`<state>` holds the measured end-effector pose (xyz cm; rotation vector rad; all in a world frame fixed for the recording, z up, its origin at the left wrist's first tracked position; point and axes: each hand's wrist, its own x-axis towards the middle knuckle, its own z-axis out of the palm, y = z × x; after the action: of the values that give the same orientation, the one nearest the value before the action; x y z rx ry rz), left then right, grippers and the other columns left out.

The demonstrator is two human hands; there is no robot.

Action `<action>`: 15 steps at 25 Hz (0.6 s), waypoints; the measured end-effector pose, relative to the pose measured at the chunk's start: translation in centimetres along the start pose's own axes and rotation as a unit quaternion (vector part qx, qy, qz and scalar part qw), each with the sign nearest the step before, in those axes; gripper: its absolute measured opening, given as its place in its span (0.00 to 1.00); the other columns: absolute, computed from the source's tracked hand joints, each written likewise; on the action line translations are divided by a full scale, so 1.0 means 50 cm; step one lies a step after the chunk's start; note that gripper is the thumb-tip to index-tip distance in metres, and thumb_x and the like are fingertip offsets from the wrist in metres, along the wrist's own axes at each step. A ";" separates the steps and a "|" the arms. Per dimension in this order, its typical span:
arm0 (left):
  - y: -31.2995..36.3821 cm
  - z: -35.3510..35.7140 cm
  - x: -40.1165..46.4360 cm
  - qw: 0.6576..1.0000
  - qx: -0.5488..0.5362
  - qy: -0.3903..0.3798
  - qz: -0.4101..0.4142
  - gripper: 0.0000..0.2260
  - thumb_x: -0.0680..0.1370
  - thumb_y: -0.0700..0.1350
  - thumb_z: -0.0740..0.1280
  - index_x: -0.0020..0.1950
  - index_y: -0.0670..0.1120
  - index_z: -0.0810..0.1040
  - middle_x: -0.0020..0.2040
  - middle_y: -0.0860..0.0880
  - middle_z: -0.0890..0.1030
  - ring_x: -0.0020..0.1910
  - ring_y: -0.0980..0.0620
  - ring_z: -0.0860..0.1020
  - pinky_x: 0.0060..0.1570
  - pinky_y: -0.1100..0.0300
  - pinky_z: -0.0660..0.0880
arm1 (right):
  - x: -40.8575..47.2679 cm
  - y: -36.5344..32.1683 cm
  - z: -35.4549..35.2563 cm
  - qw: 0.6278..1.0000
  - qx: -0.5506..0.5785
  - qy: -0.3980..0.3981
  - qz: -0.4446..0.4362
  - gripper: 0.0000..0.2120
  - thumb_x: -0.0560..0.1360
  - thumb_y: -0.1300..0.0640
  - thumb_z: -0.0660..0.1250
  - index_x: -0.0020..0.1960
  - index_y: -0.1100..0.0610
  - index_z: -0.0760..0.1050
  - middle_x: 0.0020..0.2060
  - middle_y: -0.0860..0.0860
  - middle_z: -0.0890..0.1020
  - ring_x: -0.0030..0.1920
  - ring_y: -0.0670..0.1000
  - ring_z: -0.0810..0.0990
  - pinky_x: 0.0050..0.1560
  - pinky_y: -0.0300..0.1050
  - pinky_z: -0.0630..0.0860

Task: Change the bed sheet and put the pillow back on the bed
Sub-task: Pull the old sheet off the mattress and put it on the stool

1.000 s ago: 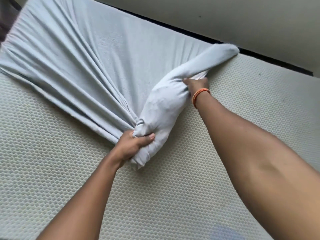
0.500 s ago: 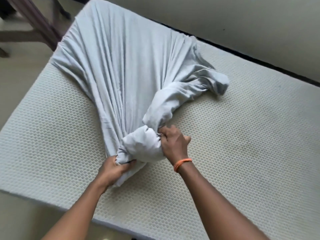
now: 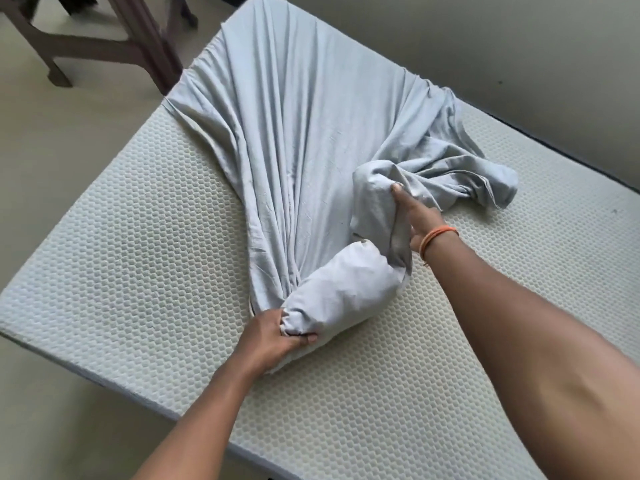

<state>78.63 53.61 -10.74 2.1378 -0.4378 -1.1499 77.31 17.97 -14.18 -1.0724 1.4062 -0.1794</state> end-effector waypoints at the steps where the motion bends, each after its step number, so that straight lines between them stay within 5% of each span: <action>1: -0.003 -0.005 0.004 1.000 0.002 -0.007 0.007 0.10 0.64 0.57 0.80 0.40 0.58 0.82 0.36 0.65 0.83 0.38 0.72 0.78 0.36 0.73 0.72 | 0.005 -0.010 0.024 1.000 -0.013 -0.003 0.002 0.48 0.47 0.41 0.85 0.63 0.56 0.77 0.54 0.53 0.84 0.51 0.53 0.84 0.57 0.52 0.79; 3: -0.002 -0.013 0.008 1.000 0.010 -0.012 0.020 0.13 0.64 0.59 0.79 0.44 0.56 0.83 0.40 0.61 0.85 0.40 0.69 0.79 0.40 0.68 0.74 | -0.053 -0.047 0.078 0.989 -0.115 -0.025 -0.089 0.26 0.63 0.54 0.77 0.58 0.62 0.79 0.46 0.54 0.81 0.47 0.51 0.80 0.52 0.44 0.75; 5: -0.001 -0.017 0.009 0.999 0.028 -0.002 0.041 0.15 0.65 0.61 0.77 0.46 0.54 0.83 0.41 0.60 0.84 0.40 0.67 0.79 0.41 0.64 0.75 | -0.142 -0.050 0.131 0.906 -0.307 -0.072 -0.284 0.07 0.70 0.55 0.66 0.44 0.54 0.81 0.40 0.52 0.78 0.44 0.48 0.73 0.48 0.47 0.69; 9: 0.018 -0.032 0.017 0.980 0.127 0.087 0.129 0.18 0.63 0.62 0.77 0.44 0.53 0.79 0.43 0.54 0.80 0.43 0.53 0.78 0.41 0.58 0.73 | -0.296 0.031 0.130 0.568 -0.671 -0.245 -0.409 0.12 0.68 0.52 0.59 0.39 0.52 0.80 0.43 0.47 0.79 0.44 0.48 0.76 0.47 0.48 0.58; 10: 0.028 -0.033 0.021 0.964 0.183 0.117 0.151 0.24 0.61 0.62 0.77 0.49 0.51 0.78 0.47 0.52 0.77 0.46 0.50 0.77 0.44 0.55 0.75 | -0.313 0.038 0.115 0.538 -0.702 -0.239 -0.401 0.11 0.69 0.52 0.59 0.39 0.52 0.80 0.43 0.48 0.78 0.48 0.50 0.77 0.48 0.49 0.60; 13: 0.089 -0.038 0.048 0.916 0.295 0.176 0.209 0.45 0.57 0.61 0.79 0.68 0.49 0.63 0.69 0.45 0.64 0.63 0.41 0.71 0.57 0.43 0.74 | -0.309 0.036 0.096 0.549 -0.699 -0.209 -0.408 0.10 0.71 0.52 0.59 0.38 0.51 0.79 0.43 0.46 0.78 0.52 0.52 0.76 0.48 0.52 0.60; 15: 0.137 -0.052 0.085 0.884 0.401 0.081 0.225 0.61 0.59 0.62 0.78 0.78 0.47 0.43 0.80 0.44 0.42 0.78 0.37 0.49 0.71 0.34 0.56 | -0.310 0.046 0.105 0.529 -0.693 -0.218 -0.439 0.13 0.70 0.49 0.56 0.40 0.50 0.79 0.44 0.45 0.80 0.51 0.53 0.76 0.46 0.51 0.59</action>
<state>83.29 47.28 -7.56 2.5579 -1.4437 -0.5405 77.02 32.28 -5.92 -2.8570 0.1056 0.6158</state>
